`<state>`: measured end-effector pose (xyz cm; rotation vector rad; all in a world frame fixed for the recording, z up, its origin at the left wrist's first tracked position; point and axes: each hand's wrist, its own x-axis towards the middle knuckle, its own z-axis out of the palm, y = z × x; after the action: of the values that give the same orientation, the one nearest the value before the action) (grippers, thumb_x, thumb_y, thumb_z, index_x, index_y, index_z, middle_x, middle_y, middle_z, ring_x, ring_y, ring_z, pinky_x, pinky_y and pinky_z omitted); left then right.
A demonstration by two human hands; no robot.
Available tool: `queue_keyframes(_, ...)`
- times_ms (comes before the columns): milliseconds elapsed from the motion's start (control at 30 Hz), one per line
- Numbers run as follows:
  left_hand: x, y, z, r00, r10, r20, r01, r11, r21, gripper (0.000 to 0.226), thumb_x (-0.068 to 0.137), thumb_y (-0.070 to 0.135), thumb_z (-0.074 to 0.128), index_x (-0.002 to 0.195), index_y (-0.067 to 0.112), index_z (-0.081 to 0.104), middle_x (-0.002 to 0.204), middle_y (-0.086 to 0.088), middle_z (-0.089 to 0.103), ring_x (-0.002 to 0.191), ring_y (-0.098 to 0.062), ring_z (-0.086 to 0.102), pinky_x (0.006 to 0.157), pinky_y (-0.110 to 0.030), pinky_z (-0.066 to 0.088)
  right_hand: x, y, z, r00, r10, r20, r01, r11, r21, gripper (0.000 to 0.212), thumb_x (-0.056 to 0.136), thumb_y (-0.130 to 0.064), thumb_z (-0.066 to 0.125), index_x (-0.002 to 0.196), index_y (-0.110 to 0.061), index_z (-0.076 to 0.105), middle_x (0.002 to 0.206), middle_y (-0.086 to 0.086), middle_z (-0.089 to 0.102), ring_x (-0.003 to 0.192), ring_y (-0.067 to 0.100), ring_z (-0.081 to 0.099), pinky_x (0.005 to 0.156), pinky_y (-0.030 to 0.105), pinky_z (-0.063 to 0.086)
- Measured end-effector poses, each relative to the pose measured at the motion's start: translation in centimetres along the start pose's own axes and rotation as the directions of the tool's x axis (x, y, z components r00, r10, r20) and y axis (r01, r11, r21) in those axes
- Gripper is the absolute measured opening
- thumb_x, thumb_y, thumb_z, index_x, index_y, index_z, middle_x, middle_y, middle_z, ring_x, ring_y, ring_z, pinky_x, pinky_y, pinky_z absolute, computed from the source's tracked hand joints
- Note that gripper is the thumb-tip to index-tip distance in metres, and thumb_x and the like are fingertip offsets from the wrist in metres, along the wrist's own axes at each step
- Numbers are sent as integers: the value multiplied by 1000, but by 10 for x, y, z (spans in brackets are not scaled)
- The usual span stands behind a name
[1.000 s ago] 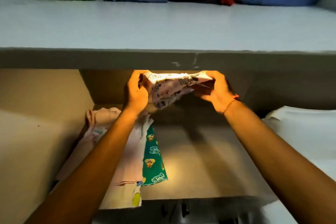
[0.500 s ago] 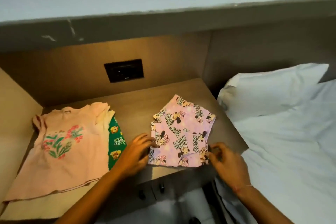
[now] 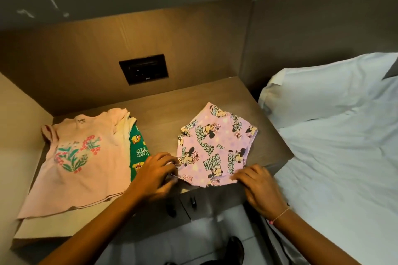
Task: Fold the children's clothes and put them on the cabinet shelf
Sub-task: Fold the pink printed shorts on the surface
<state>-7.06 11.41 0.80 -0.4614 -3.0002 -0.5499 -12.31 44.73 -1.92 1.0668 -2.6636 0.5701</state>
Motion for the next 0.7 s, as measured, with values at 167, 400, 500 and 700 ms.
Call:
queue_keyframes(167, 9, 17, -37, 962, -268, -57, 184, 785, -592, 19, 92, 47, 50, 93, 32, 60, 89, 14, 66, 86, -12, 65, 69, -26, 56, -1, -17, -22, 931, 364, -7, -305, 791, 531, 21, 89, -29, 63, 104, -43, 66, 99, -20, 67, 95, 2, 61, 82, 17, 47)
queue_keyframes(400, 131, 18, -26, 924, -381, -34, 290, 755, -588, 7, 90, 30, 64, 97, 29, 64, 91, 9, 68, 86, -8, 66, 73, -26, 53, 30, 0, -31, 676, 736, 31, -645, 571, 508, 23, 79, -25, 74, 85, -45, 64, 78, -6, 72, 72, 16, 67, 72, 38, 56)
queue_keyframes(500, 182, 21, -9, 929, -369, 6, 321, 798, -510, 16, 87, 35, 67, 101, 31, 60, 84, 10, 67, 80, -7, 64, 69, -31, 51, 41, 12, -29, 608, 793, 44, -734, 540, 413, 13, 82, -29, 68, 91, -37, 65, 87, -1, 74, 78, 25, 68, 74, 40, 56)
queue_keyframes(700, 184, 41, 14, 936, -335, -108, 317, 936, -156, 34, 91, 43, 60, 120, 27, 55, 110, 2, 64, 102, -20, 58, 84, -39, 49, 37, 23, -23, 729, 684, -23, -671, 721, 175, 33, 81, -30, 64, 113, -24, 63, 112, 3, 66, 101, 28, 58, 82, 42, 51)
